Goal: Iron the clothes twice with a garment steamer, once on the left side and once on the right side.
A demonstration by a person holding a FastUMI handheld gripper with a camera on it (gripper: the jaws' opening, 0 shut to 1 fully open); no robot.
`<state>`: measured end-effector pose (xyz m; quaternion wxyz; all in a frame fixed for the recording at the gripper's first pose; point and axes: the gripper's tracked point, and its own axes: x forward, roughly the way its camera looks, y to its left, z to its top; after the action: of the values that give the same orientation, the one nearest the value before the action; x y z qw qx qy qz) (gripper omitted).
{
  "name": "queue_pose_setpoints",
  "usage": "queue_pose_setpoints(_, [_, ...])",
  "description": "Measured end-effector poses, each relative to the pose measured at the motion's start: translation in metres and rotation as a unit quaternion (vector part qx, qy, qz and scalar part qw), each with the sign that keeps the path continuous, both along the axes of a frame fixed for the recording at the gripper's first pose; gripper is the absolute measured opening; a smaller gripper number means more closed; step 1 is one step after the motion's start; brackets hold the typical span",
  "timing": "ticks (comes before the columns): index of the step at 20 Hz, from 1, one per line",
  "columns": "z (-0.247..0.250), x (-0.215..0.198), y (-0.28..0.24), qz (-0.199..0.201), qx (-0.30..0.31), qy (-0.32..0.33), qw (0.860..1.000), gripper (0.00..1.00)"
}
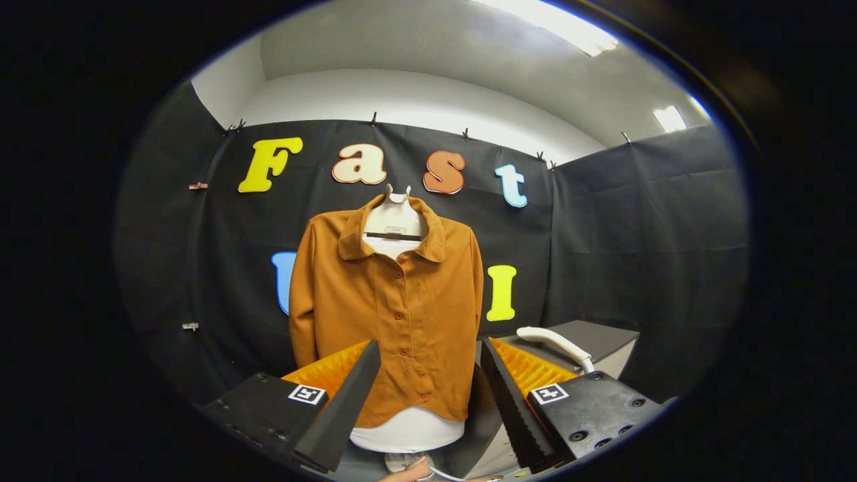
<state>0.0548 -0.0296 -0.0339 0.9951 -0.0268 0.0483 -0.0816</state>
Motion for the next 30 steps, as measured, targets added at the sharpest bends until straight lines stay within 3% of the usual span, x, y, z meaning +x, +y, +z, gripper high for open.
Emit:
queue_pose_setpoints(17, [-0.011, 0.125, -0.166, -0.017, -0.005, -0.004, 1.0, 0.95])
queue_pose_setpoints(24, [-0.03, 0.155, -0.248, -0.037, -0.007, 0.021, 0.999, 0.95])
queue_pose_setpoints(30, [-0.072, 0.175, -0.312, -0.052, -0.008, 0.091, 0.994, 0.95])
